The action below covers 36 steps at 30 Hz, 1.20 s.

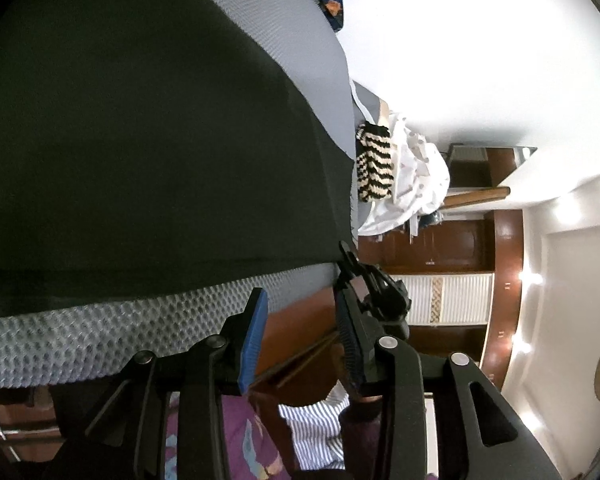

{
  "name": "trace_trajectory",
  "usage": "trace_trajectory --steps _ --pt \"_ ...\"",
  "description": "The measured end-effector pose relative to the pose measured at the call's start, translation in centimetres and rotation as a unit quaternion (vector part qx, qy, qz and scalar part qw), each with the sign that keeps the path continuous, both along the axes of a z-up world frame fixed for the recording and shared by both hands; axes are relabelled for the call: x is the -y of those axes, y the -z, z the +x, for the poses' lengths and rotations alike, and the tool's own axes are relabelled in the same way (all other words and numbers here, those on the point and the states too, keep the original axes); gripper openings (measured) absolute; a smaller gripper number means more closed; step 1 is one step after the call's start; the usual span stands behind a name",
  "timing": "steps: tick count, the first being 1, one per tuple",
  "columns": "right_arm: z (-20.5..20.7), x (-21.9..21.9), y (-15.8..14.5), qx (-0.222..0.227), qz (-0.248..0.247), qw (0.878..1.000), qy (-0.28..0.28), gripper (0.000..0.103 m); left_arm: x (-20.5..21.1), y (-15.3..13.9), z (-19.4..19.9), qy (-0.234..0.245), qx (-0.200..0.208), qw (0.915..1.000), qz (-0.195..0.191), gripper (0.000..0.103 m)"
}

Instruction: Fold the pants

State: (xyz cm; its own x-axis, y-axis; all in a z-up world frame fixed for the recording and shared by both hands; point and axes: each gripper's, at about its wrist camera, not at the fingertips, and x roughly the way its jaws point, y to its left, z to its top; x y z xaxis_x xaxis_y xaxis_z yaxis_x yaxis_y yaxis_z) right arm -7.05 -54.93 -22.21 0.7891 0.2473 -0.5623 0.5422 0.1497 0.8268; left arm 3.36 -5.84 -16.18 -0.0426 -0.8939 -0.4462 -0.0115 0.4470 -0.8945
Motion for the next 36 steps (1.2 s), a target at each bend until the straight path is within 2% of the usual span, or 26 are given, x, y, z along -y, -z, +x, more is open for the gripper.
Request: trace_trajectory --steps 2,4,6,7,10,11,12,15,17,18,19,21,24,25,27,28,30,36 --pt "-0.4 0.1 -0.4 -0.011 0.001 1.000 0.005 0.004 -0.7 -0.6 0.0 0.000 0.000 1.0000 -0.006 0.044" --pt "-1.4 0.3 -1.4 -0.024 -0.001 1.000 0.015 0.013 -2.2 -1.6 0.2 -0.013 0.000 0.9997 -0.021 0.050" --pt "-2.7 0.0 -3.1 -0.040 -0.018 0.999 0.024 0.014 -4.0 -2.8 0.3 -0.031 0.013 0.9992 -0.020 0.056" --pt "-3.3 -0.8 -4.1 -0.027 -0.015 0.999 0.019 0.014 -5.0 -3.3 0.4 -0.041 0.021 0.9987 -0.021 0.057" --pt "-1.8 -5.2 -6.6 0.037 0.014 0.997 -0.071 0.014 -8.9 -5.1 0.5 -0.087 0.062 0.9943 0.002 0.061" --pt "-0.4 -8.2 -7.1 0.067 0.049 0.989 -0.123 0.014 -10.3 -5.6 0.4 -0.103 0.078 0.9914 0.018 0.062" --pt "0.4 -10.2 -7.1 0.081 0.076 0.983 -0.150 0.014 -11.6 -5.9 0.3 -0.117 0.094 0.9881 0.032 0.062" --pt "3.1 -16.4 -5.7 0.075 0.120 0.966 -0.217 0.014 -15.0 -6.5 -0.2 -0.154 0.142 0.9727 0.100 0.062" --pt "4.2 -18.7 -3.8 0.054 0.140 0.962 -0.227 0.014 -16.9 -6.3 -0.4 -0.162 0.150 0.9679 0.120 0.062" --pt "4.7 -19.9 -2.3 0.048 0.169 0.958 -0.227 0.014 -17.8 -6.1 -0.5 -0.168 0.151 0.9656 0.129 0.062" --pt "5.0 -20.4 -1.7 0.043 0.174 0.957 -0.228 0.014 -18.8 -6.0 -0.7 -0.178 0.150 0.9629 0.136 0.062" --pt "5.6 -21.0 -0.8 0.025 0.152 0.960 -0.232 0.014 -21.0 -5.5 -1.1 -0.196 0.145 0.9597 0.139 0.062" --pt "6.1 -21.3 -0.1 0.020 0.145 0.963 -0.228 0.015 -22.5 -5.4 -1.7 -0.208 0.157 0.9523 0.158 0.062" --pt "6.0 -21.2 -0.1 0.017 0.140 0.963 -0.228 0.017 -22.6 -5.3 -1.7 -0.208 0.162 0.9508 0.162 0.062" --pt "6.1 -21.2 0.2 -0.001 0.131 0.966 -0.222 0.028 -22.8 -5.2 -1.9 -0.205 0.171 0.9485 0.171 0.062" --pt "6.1 -21.2 0.3 -0.009 0.127 0.968 -0.218 0.031 -22.6 -5.2 -1.8 -0.202 0.175 0.9472 0.177 0.062" --pt "6.1 -21.3 0.3 -0.005 0.125 0.969 -0.214 0.036 -22.7 -5.0 -1.9 -0.199 0.180 0.9470 0.177 0.062" --pt "6.7 -21.6 0.4 -0.008 0.108 0.970 -0.217 0.036 -22.3 -4.4 -1.6 -0.189 0.175 0.9489 0.183 0.062"
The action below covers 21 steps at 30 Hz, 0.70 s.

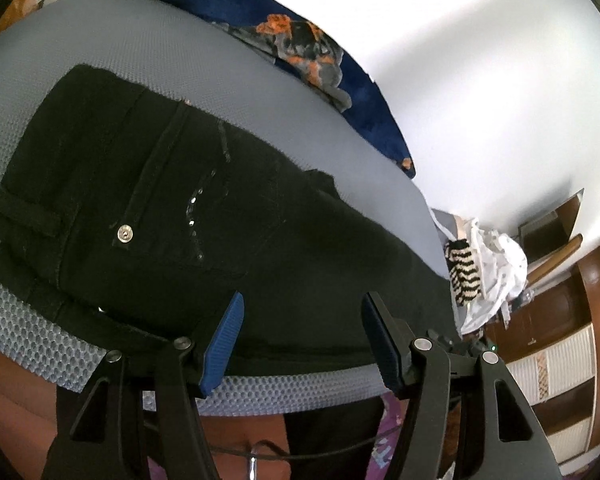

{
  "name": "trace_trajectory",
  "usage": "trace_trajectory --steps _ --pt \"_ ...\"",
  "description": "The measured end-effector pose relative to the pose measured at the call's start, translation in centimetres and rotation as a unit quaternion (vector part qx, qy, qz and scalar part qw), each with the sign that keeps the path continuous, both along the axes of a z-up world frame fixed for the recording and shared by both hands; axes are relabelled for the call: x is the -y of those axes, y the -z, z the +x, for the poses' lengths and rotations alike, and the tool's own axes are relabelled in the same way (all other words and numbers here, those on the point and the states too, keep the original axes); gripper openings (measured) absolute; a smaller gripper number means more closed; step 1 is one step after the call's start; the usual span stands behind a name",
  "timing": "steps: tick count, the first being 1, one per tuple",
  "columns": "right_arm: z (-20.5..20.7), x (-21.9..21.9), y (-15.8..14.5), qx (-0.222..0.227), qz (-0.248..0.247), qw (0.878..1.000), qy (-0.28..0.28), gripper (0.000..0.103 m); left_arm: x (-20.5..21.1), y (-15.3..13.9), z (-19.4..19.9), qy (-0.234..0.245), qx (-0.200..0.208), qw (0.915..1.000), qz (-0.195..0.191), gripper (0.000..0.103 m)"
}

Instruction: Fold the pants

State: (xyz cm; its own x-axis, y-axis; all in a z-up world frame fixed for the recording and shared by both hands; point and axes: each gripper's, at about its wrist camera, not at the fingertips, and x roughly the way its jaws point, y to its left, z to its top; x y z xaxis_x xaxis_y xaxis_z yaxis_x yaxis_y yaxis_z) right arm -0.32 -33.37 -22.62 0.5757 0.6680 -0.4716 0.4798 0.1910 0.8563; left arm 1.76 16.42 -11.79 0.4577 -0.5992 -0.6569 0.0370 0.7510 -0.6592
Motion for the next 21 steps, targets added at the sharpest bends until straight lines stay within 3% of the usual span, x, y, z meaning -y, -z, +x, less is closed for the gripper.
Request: trace_trajectory --steps 6,7,8,9,21 --pt "0.1 -1.8 0.2 0.012 -0.008 1.000 0.005 0.036 -0.4 0.8 0.1 -0.007 -0.006 0.9999 -0.007 0.062" --pt "0.3 -1.9 0.1 0.016 -0.016 1.000 0.005 0.031 -0.4 0.7 0.1 -0.007 -0.004 1.0000 -0.006 0.062" --pt "0.4 -2.1 0.1 0.017 -0.027 0.999 0.002 0.008 -0.5 0.7 0.1 -0.006 -0.002 1.0000 -0.004 0.062" --pt "0.4 -2.1 0.2 0.015 -0.039 0.999 -0.005 0.006 -0.5 0.7 0.1 -0.006 -0.001 1.0000 -0.002 0.062" --pt "-1.1 -1.6 0.1 0.011 -0.054 0.998 -0.012 0.004 -2.2 0.3 0.4 -0.038 -0.002 0.9993 -0.005 0.063"
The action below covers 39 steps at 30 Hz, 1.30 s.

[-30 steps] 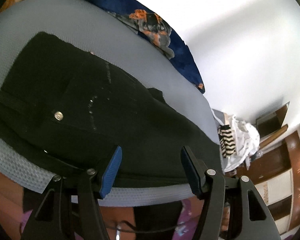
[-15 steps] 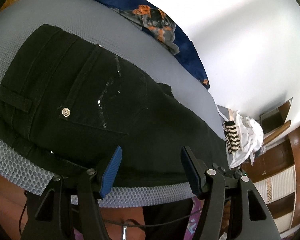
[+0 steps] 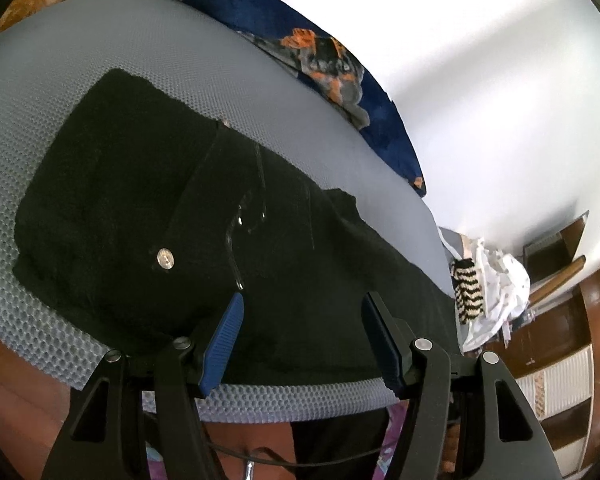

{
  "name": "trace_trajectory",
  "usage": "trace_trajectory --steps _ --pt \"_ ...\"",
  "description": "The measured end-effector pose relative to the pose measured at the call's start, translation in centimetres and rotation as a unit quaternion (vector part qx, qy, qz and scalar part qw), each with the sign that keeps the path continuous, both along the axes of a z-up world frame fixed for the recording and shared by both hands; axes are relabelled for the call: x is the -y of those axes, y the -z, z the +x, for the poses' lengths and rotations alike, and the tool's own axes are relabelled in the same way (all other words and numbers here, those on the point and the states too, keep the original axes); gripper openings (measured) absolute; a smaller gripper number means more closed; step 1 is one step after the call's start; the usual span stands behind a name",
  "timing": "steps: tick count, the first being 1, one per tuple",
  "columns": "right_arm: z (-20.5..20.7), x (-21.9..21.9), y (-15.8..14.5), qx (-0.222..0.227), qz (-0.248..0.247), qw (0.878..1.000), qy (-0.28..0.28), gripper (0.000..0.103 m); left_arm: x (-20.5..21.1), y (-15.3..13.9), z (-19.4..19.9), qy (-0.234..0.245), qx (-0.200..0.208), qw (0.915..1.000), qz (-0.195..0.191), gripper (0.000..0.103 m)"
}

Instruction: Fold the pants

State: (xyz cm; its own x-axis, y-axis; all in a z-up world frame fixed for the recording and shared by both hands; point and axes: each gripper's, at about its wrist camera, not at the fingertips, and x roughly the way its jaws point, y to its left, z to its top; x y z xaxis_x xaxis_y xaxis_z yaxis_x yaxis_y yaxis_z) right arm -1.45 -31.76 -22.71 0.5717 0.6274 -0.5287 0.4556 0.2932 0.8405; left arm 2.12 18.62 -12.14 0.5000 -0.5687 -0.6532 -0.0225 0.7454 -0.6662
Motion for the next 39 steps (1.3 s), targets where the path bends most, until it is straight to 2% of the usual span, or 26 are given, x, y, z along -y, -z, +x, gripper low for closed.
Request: trace_trajectory --steps 5,9,12,15,17,21,24,26,30,32,37,39 --pt "-0.1 0.2 0.9 -0.011 0.013 1.000 0.003 0.003 -0.4 0.8 0.2 -0.009 -0.018 0.9998 -0.003 0.063" --pt "-0.1 0.5 0.5 -0.001 0.046 0.999 0.013 0.014 -0.9 0.8 0.4 -0.019 -0.024 0.9995 -0.003 0.063" --pt "0.3 -0.8 -0.8 0.000 0.043 0.999 -0.015 0.031 -2.0 -0.6 0.8 -0.034 -0.019 0.9992 0.005 0.063" --pt "1.1 -4.2 -1.7 0.012 0.071 0.995 -0.074 0.031 -3.9 -1.9 1.0 -0.053 -0.016 0.9982 0.023 0.063" --pt "2.2 -7.2 -2.6 0.036 0.081 0.988 -0.128 0.031 -5.2 -2.6 0.6 -0.062 -0.012 0.9975 0.031 0.063" --pt "5.3 -13.8 -4.6 0.087 0.075 0.963 -0.242 0.031 -8.5 -3.2 -0.4 -0.099 -0.004 0.9934 0.057 0.063" --pt "7.3 -18.4 -5.8 0.117 0.037 0.944 -0.307 0.031 -11.1 -2.3 -1.1 -0.132 -0.016 0.9901 0.045 0.063" --pt "8.5 -21.2 -5.9 0.126 0.037 0.932 -0.338 0.031 -12.1 -1.7 -1.4 -0.146 -0.027 0.9881 0.039 0.063" --pt "8.9 -24.1 -5.5 0.106 0.065 0.926 -0.355 0.032 -13.4 -1.2 -1.8 -0.163 -0.031 0.9857 0.028 0.063" --pt "8.6 -24.6 -4.9 0.094 0.050 0.929 -0.355 0.032 -13.5 -1.2 -1.8 -0.163 -0.028 0.9859 0.026 0.063" --pt "7.9 -22.8 -2.6 0.053 0.091 0.946 -0.305 0.033 -12.3 -0.8 -1.8 -0.137 -0.027 0.9901 0.018 0.063" --pt "8.2 -22.2 -1.7 0.037 0.108 0.953 -0.281 0.042 -11.5 -0.7 -1.4 -0.119 -0.029 0.9924 0.017 0.063"
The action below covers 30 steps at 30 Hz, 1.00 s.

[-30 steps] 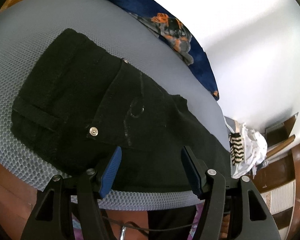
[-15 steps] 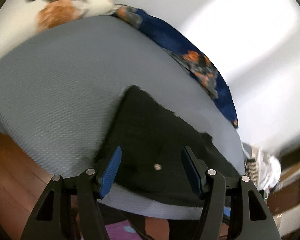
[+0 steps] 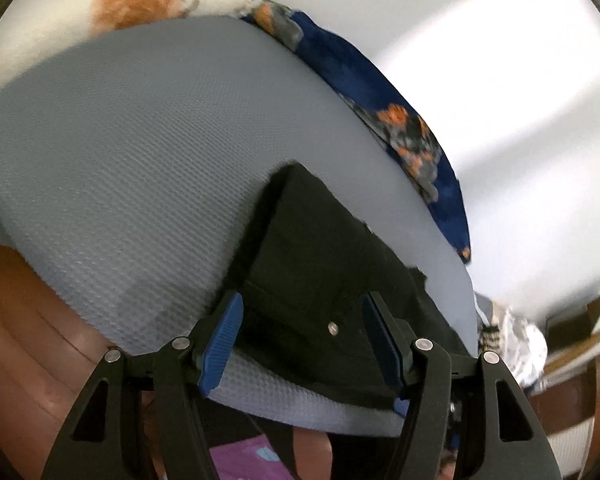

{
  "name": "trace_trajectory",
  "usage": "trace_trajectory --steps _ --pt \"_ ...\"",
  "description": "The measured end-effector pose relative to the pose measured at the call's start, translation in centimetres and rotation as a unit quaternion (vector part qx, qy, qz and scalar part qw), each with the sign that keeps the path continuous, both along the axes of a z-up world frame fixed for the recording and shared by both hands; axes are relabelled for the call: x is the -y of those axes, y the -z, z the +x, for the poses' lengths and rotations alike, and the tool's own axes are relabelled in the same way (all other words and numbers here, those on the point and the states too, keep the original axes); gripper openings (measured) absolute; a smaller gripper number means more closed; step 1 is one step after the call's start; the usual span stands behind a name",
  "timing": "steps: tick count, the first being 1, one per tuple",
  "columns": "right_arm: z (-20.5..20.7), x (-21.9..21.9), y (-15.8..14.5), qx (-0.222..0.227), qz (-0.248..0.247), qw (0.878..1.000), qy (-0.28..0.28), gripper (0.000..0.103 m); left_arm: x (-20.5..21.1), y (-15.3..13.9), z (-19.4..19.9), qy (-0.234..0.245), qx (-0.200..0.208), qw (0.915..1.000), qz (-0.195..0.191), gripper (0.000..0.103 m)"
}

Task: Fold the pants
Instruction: 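Open the right gripper while the left gripper grasps the folded waistband again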

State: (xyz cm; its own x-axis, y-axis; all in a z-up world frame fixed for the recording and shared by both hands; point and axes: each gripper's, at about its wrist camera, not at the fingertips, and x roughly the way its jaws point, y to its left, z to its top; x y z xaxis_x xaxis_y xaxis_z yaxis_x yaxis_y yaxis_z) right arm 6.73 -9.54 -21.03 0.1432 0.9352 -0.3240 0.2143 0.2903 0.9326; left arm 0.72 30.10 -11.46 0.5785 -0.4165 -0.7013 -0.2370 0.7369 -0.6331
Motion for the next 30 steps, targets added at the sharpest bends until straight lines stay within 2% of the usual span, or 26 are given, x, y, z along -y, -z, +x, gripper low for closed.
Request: trace_trajectory --steps 2,3,5,10,11,12,14,16,20,22,24,30 --pt "-0.1 0.5 1.4 -0.042 0.023 0.999 0.022 0.049 1.1 0.1 0.4 0.018 -0.003 0.9997 0.015 0.063" --pt "-0.2 0.5 1.6 -0.050 0.029 0.998 0.027 0.049 1.4 0.2 0.5 0.023 -0.005 0.9996 0.018 0.063" --pt "-0.2 0.8 1.9 -0.055 0.016 0.998 0.033 0.049 1.9 0.5 0.7 0.029 -0.013 0.9993 0.019 0.063" --pt "0.1 0.6 1.9 -0.046 0.023 0.998 0.033 0.047 2.3 1.4 1.3 0.030 -0.029 0.9990 0.015 0.063" --pt "0.0 0.9 2.0 -0.047 0.022 0.998 0.034 0.037 2.4 1.5 1.4 0.031 -0.030 0.9989 0.017 0.063" --pt "0.0 0.9 2.0 -0.046 0.012 0.998 0.036 0.023 2.5 1.5 1.5 0.032 -0.031 0.9988 0.019 0.063" --pt "-0.1 0.9 2.4 -0.051 -0.002 0.998 0.033 0.011 2.8 1.7 1.8 0.036 -0.033 0.9984 0.027 0.063" --pt "-0.4 1.1 3.0 -0.066 0.007 0.997 0.039 0.011 2.9 1.8 2.0 0.038 -0.034 0.9982 0.030 0.063" --pt "-1.0 1.0 1.9 -0.065 0.030 0.997 0.038 0.014 2.6 1.6 2.2 0.030 -0.030 0.9989 0.021 0.063" --pt "-1.5 1.2 1.8 -0.074 0.027 0.996 0.045 0.024 2.2 1.7 2.1 0.024 -0.031 0.9992 0.012 0.063" --pt "-1.6 1.6 2.3 -0.091 0.021 0.994 0.056 0.041 1.8 1.9 2.2 0.018 -0.032 0.9993 0.002 0.063" --pt "-1.1 1.4 2.7 -0.097 0.017 0.993 0.071 0.041 1.9 1.6 1.9 0.022 -0.029 0.9993 0.012 0.063"
